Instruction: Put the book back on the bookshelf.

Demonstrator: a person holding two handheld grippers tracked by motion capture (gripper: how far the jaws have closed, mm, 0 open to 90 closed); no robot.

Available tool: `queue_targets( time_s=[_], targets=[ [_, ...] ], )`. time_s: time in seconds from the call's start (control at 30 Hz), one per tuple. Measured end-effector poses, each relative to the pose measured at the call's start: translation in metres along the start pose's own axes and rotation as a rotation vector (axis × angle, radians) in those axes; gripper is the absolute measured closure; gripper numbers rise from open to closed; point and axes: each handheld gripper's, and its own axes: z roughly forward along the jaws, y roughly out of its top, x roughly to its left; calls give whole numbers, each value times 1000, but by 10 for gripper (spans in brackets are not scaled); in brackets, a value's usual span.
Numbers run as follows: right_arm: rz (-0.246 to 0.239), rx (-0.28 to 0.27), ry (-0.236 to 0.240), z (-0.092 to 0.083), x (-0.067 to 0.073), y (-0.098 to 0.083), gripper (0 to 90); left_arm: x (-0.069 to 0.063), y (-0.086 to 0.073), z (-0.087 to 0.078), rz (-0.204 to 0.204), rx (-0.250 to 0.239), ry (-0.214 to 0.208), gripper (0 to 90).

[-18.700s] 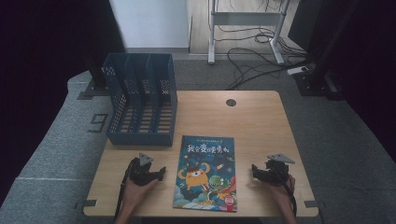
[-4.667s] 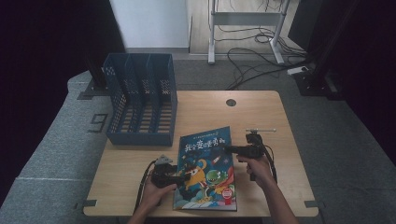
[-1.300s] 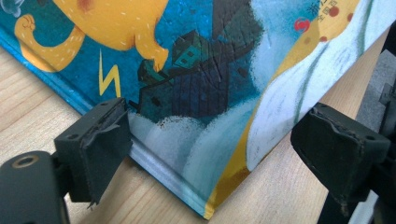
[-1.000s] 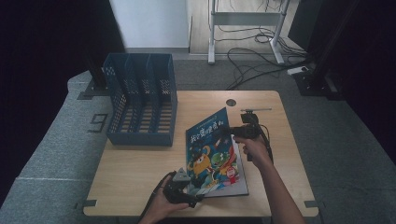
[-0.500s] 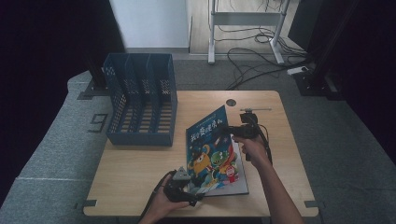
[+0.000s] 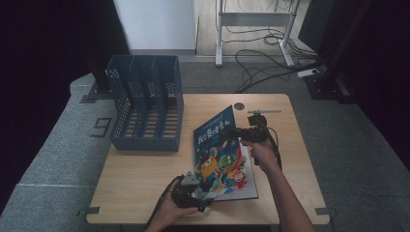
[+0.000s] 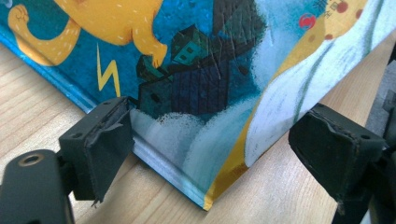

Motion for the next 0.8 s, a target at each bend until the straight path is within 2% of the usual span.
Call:
queue_targets(
  time_s=[0.17,0.3,0.47,0.57,0.8],
  targets=[
    [-15,-20,-1,-4,4,0,784,-2,1,0,-15,7,25,119],
    [-28,-38,0,-8,7,2,790,2,0,4,-52,37,19,99],
    [-47,-57,-3,-13,11,3,792,4,1,7,-63,33,18,90],
    [-47,-60,-5,-14,11,3,792,6,1,8,-77,37,0,85],
    [-78,-98,-3,-21,17,3,793,10,3,8,-85,36,10,87]
  ],
)
